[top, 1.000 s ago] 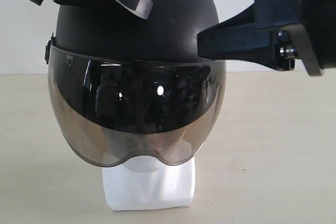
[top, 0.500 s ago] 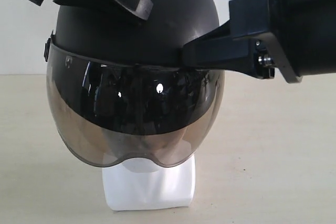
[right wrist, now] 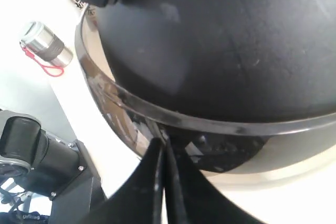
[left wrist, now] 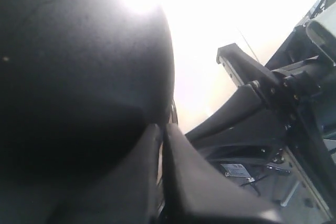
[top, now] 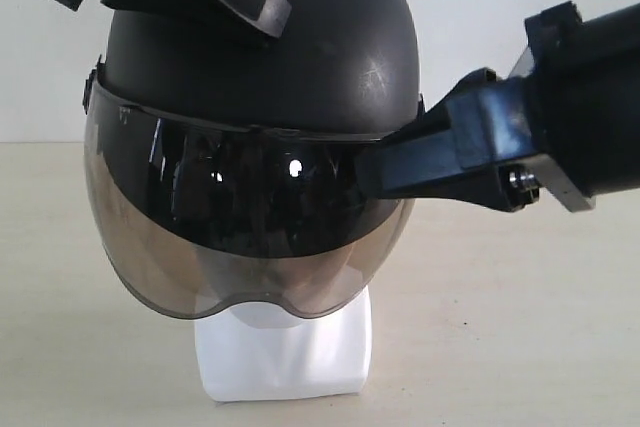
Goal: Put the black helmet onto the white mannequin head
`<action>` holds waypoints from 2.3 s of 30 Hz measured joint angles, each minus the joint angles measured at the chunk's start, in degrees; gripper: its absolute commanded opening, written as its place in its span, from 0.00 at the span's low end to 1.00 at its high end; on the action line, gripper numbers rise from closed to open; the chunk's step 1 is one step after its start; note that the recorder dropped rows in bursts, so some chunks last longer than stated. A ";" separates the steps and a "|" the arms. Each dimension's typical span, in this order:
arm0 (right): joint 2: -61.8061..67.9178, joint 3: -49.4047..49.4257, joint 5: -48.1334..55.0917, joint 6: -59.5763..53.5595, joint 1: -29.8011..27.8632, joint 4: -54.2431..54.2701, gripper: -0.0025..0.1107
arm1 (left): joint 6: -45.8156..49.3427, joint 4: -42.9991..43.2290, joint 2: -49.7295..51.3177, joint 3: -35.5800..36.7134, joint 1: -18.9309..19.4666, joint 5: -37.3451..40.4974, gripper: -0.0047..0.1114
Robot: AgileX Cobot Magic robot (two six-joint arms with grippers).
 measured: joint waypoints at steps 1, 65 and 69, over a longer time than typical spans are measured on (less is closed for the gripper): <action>0.23 0.00 0.10 0.00 0.00 -0.05 0.02 | 0.00 0.00 0.00 0.00 0.00 0.00 0.08; 3.47 -0.41 -9.69 5.13 9.75 -4.52 0.02 | -0.29 0.00 0.00 0.00 0.00 0.00 0.08; 1.74 -0.18 -10.59 6.14 9.75 -5.87 0.02 | -0.29 0.00 0.00 0.00 0.00 0.00 0.08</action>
